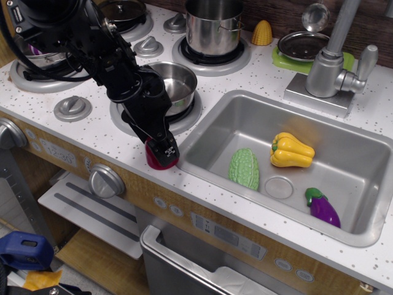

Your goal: Put sweet potato in pan which is on stove

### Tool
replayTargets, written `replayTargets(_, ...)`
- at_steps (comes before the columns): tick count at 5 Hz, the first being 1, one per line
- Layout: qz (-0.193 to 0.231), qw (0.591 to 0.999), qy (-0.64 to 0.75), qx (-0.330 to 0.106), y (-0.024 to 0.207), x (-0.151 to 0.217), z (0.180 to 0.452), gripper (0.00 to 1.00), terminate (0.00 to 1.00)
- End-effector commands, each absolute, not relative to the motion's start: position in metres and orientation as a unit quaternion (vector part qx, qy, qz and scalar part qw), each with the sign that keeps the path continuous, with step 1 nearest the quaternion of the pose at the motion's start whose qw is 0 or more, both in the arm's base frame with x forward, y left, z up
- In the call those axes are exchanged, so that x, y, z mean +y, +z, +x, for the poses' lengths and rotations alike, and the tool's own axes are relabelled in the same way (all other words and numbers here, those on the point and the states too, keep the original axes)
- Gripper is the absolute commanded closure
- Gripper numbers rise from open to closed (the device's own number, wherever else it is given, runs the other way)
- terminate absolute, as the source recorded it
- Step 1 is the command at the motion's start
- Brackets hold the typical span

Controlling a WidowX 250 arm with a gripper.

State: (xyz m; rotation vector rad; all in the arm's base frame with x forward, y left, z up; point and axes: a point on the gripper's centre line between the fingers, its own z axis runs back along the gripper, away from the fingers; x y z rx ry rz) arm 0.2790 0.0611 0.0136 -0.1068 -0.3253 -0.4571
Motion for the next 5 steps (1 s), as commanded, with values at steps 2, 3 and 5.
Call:
replayTargets(2,-0.009,0.956,-0.251,-0.149,0.043,0.069,0.289,1.0,0.0)
replayTargets(3,0.001,0.956,-0.265,-0.123,0.073,0.077,0.296,1.0,0.0)
replayTargets(5,0.048,0.936,-0.334,-0.097,0.116,0.1,0.324,1.0,0.0)
